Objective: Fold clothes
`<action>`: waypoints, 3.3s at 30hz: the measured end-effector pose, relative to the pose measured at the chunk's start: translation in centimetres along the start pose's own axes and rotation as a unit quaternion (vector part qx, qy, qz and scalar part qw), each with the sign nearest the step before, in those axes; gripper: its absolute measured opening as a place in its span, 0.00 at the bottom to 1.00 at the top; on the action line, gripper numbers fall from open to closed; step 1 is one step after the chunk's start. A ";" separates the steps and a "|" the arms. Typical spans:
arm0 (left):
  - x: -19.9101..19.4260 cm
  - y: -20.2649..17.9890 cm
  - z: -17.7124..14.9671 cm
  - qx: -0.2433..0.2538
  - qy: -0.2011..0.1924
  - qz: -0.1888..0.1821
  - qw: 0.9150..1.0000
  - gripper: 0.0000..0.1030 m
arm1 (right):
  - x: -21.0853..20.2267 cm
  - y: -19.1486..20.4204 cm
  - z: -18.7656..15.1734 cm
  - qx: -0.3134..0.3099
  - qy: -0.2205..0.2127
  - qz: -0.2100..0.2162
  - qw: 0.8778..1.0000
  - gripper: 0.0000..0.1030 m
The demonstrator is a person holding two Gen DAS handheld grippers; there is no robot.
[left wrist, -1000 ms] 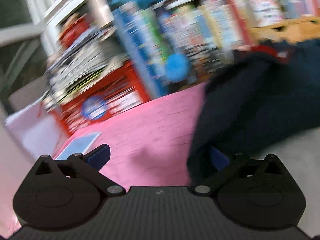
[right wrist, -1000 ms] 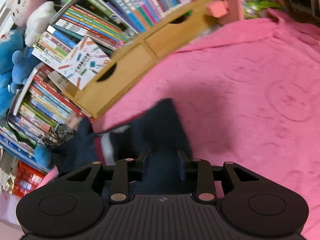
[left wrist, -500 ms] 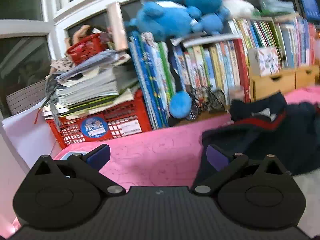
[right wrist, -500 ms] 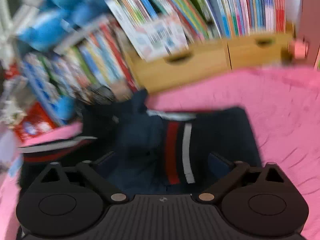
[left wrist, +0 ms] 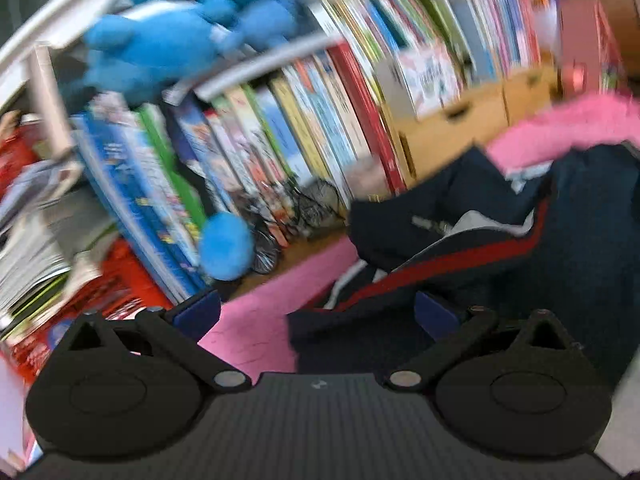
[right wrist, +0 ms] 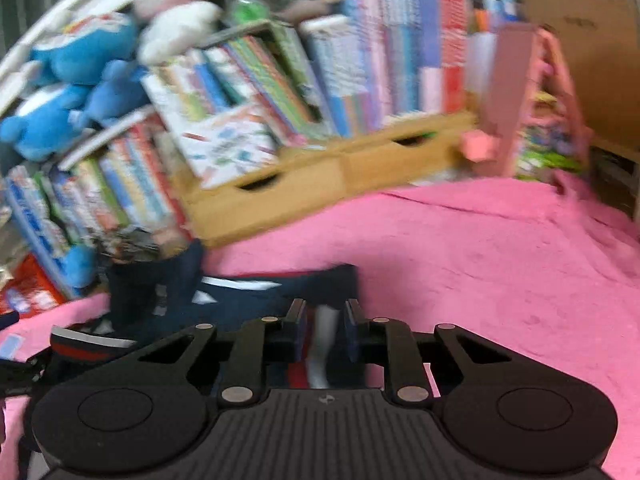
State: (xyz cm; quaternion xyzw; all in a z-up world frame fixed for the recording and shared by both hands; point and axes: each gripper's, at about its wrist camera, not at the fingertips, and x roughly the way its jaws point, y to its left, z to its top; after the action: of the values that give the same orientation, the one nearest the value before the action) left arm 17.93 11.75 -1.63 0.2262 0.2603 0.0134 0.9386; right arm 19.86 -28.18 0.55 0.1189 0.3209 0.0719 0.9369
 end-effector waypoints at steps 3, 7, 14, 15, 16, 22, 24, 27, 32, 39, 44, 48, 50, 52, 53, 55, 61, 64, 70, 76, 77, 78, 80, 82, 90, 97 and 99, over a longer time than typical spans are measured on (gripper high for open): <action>3.8 -0.4 0.6 -0.001 0.031 0.036 0.999 1.00 | 0.0 -1.0 -1.1 0.008 0.020 0.010 1.000 0.22; 4.5 3.3 -0.2 -0.053 0.050 0.065 0.995 1.00 | 0.0 0.1 -2.4 -0.015 0.029 0.039 0.999 0.24; 4.3 8.5 -2.5 -0.099 0.076 0.095 0.988 1.00 | 2.1 6.3 -3.1 -0.080 0.032 0.099 0.991 0.30; 4.1 8.7 -2.9 -0.091 0.078 0.099 0.988 1.00 | 2.4 7.5 -3.6 -0.095 0.034 0.110 0.989 0.32; 3.9 8.8 -3.3 -0.082 0.082 0.113 0.987 1.00 | 2.9 8.6 -4.1 -0.110 0.038 0.119 0.986 0.37; -2.5 10.9 -5.8 -0.121 0.045 0.096 0.987 1.00 | 8.3 9.4 -4.8 -0.120 0.079 0.031 0.989 0.35; -6.4 10.4 -7.0 -0.128 0.012 0.032 0.991 1.00 | 8.3 8.8 -4.2 -0.098 0.073 0.031 0.992 0.36; -10.9 7.0 -8.5 -0.090 -0.004 -0.024 0.996 1.00 | 8.0 9.6 -4.1 -0.114 0.069 0.030 0.991 0.48; -10.7 0.8 -9.8 0.035 0.018 0.002 0.999 1.00 | 7.4 11.8 -4.9 -0.150 0.074 0.035 0.985 0.57; -6.6 6.6 -11.2 -0.128 0.081 0.038 0.988 1.00 | 7.7 11.1 -5.5 -0.151 0.079 0.029 0.985 0.59; -6.7 5.6 -11.7 -0.105 0.076 0.056 0.990 1.00 | 8.8 11.3 -6.1 -0.188 0.071 0.023 0.979 0.60; -7.6 5.9 -11.1 -0.086 0.076 0.058 0.992 1.00 | 8.3 12.2 -6.4 -0.204 0.066 0.020 0.977 0.64; -9.0 6.4 -11.3 -0.088 0.073 0.050 0.992 1.00 | 7.3 12.0 -6.3 -0.198 0.063 0.042 0.977 0.66; -10.4 7.7 -11.3 -0.101 0.068 0.032 0.992 1.00 | 6.0 11.4 -6.1 -0.186 0.050 0.066 0.979 0.67; -11.0 8.3 -11.0 -0.106 0.062 0.022 0.992 1.00 | 5.5 11.0 -5.9 -0.183 0.042 0.070 0.980 0.68; -12.2 9.3 -10.0 -0.111 0.047 0.005 0.993 1.00 | 5.3 10.7 -5.5 -0.184 0.033 0.066 0.980 0.72; -13.1 8.4 -7.9 -0.057 0.036 0.017 0.998 1.00 | 7.6 10.7 -7.1 -0.221 0.045 0.033 0.974 0.79; -12.9 7.5 -9.4 -0.028 0.063 0.020 0.997 1.00 | 7.6 11.0 -8.0 -0.245 0.029 0.032 0.969 0.83; -12.4 8.0 -14.4 -0.029 0.159 0.061 0.985 1.00 | 7.4 10.6 -7.7 -0.244 0.032 0.051 0.968 0.86; -14.0 11.4 -10.4 -0.144 0.068 0.037 0.986 1.00 | 5.2 10.2 -5.8 -0.176 0.026 0.119 0.977 0.86; -13.1 11.0 -9.1 -0.151 0.049 0.024 0.987 1.00 | 5.0 10.4 -5.5 -0.167 0.025 0.127 0.978 0.86; -12.1 10.4 -7.8 -0.155 0.031 0.010 0.987 1.00 | 5.2 11.0 -5.6 -0.172 0.022 0.124 0.977 0.86; -9.4 8.8 -5.2 -0.151 0.005 -0.009 0.988 1.00 | 5.8 12.0 -6.1 -0.184 0.029 0.114 0.976 0.86; -5.1 6.4 -3.5 -0.119 0.020 0.006 0.993 1.00 | 6.7 12.5 -6.7 -0.185 0.045 0.113 0.975 0.86; 7.3 7.5 -2.5 -0.156 0.105 0.091 0.978 1.00 | 7.6 13.4 -9.0 -0.218 0.047 0.094 0.970 0.92; 6.5 9.3 -3.3 -0.171 0.095 0.109 0.975 0.94 | 7.7 13.5 -8.9 -0.223 0.052 0.098 0.968 0.97; 3.3 9.4 -3.2 -0.191 0.050 0.063 0.978 0.94 | 7.7 13.6 -8.9 -0.225 0.054 0.099 0.968 0.98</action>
State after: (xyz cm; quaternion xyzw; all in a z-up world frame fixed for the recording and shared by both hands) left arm 20.13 22.03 -1.58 0.0575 0.2844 0.1331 0.9477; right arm 19.58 -11.92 -7.12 -0.0673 0.3329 0.2408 0.9092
